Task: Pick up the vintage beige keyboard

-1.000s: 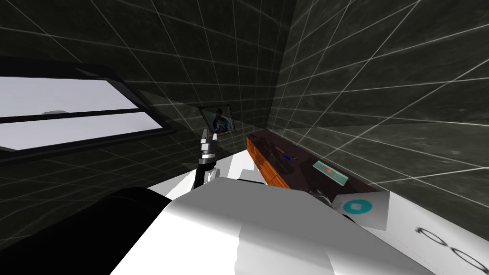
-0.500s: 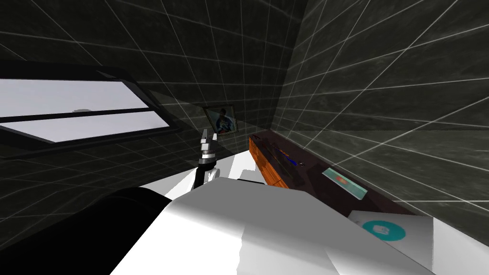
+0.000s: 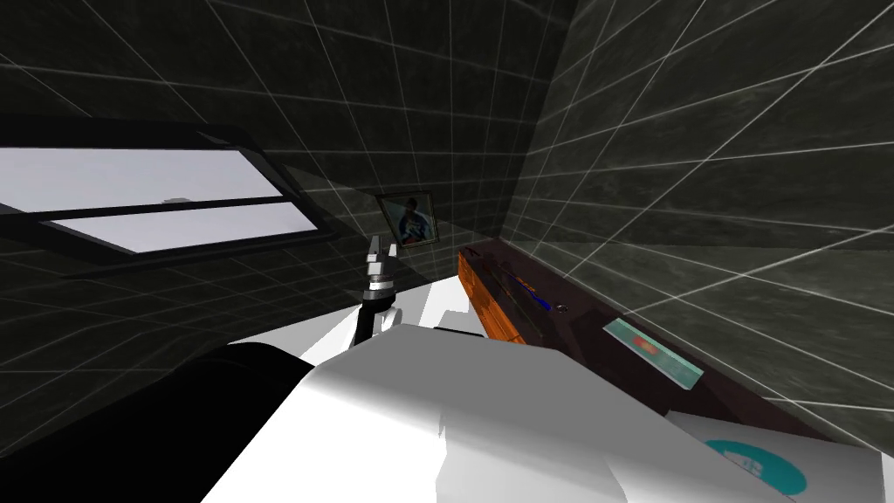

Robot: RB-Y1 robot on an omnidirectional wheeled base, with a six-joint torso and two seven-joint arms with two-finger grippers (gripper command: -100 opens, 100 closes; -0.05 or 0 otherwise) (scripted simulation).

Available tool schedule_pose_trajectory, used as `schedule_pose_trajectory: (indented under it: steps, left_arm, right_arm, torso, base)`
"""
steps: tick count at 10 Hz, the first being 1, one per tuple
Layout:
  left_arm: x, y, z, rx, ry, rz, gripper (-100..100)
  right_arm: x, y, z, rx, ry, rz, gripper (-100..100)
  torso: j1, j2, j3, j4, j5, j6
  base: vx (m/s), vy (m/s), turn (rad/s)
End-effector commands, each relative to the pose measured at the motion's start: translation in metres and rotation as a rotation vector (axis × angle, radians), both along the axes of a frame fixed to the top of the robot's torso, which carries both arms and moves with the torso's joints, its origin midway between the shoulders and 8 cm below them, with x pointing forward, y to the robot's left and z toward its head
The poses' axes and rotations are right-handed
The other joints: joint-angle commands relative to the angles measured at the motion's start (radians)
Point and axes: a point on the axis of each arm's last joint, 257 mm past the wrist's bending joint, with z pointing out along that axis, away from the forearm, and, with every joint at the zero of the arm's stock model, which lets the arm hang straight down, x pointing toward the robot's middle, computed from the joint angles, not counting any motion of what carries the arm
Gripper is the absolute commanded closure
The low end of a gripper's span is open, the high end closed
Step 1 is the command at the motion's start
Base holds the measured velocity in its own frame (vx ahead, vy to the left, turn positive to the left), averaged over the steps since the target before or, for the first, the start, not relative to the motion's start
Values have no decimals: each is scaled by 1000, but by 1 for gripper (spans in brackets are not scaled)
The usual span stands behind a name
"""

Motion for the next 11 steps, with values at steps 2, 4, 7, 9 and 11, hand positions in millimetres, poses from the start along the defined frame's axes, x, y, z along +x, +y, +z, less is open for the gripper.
schedule_pose_trajectory:
  steps: [2, 4, 7, 9, 11]
  left_arm:
    - [0, 0, 0, 0, 0, 0, 0]
    - [0, 0, 0, 0, 0, 0, 0]
    - [0, 0, 0, 0, 0, 0, 0]
    - [0, 0, 0, 0, 0, 0, 0]
    - [0, 0, 0, 0, 0, 0, 0]
  right_arm:
    - [-40, -6, -14, 91, 37, -145, -100]
    - [-66, -8, -22, 144, 62, -240, -100]
    - [-89, -9, -28, 201, 72, -352, -100]
    - [-111, -9, -33, 247, 85, -446, -100]
    - [-130, -9, -36, 290, 94, -536, -100]
  torso:
    - [0, 0, 0, 0, 0, 0]
    - [0, 0, 0, 0, 0, 0]
    - [-1, 1, 0, 0, 0, 0]
    - [-1, 1, 0, 0, 0, 0]
    - [0, 1, 0, 0, 0, 0]
  base:
    - [52, -1, 112]
    - [53, -10, 95]
    - [40, -15, 99]
    - [43, -20, 87]
    - [38, -17, 94]
